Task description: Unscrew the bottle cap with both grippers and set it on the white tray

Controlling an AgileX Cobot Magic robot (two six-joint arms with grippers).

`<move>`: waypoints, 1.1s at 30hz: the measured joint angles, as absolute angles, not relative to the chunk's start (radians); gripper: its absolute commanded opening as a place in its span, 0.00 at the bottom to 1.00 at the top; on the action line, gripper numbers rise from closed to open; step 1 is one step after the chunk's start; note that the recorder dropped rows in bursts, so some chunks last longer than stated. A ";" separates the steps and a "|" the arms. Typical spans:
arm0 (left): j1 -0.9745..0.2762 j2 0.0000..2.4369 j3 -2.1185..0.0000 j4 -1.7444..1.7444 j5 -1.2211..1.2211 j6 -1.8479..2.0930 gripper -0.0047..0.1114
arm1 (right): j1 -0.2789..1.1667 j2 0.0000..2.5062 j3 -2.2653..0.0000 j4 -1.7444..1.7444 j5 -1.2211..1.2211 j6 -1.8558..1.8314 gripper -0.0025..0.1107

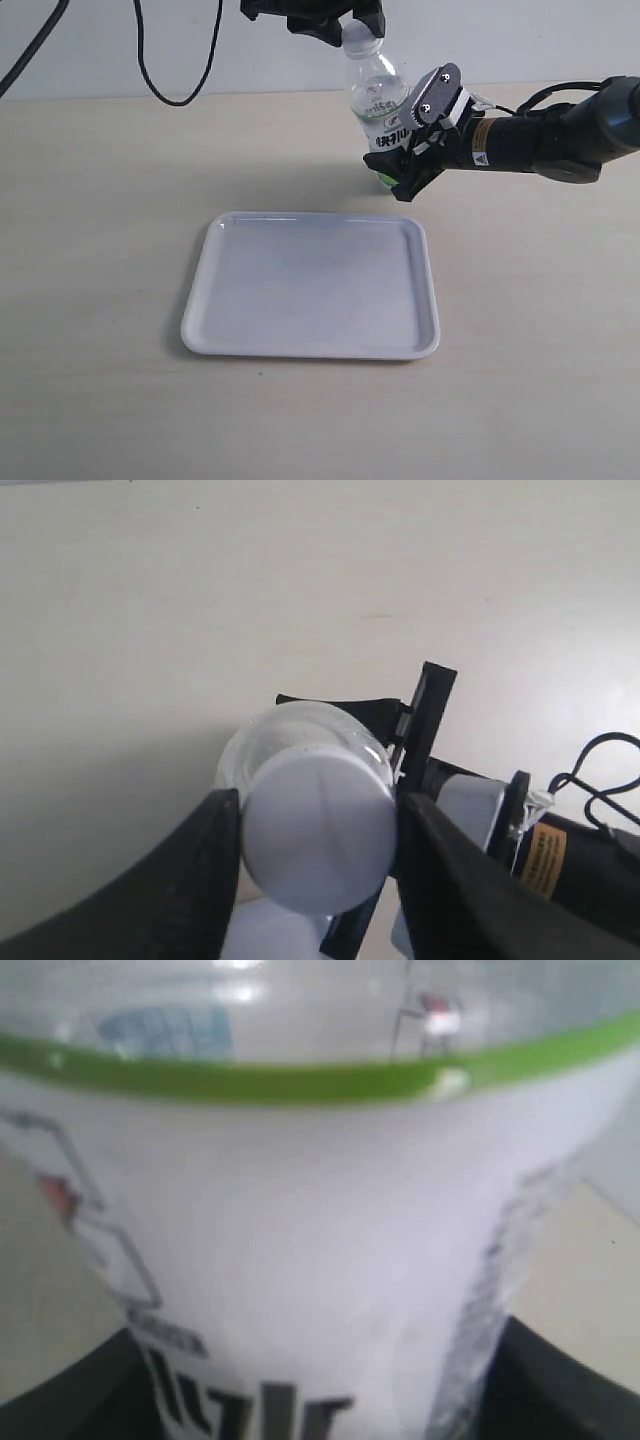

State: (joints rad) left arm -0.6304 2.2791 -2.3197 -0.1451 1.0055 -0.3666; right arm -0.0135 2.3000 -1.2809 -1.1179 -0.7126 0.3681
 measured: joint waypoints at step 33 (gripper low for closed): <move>-0.645 2.279 -2.320 -0.138 1.002 -0.521 0.76 | -0.013 2.300 -1.281 -1.122 -0.720 0.368 0.02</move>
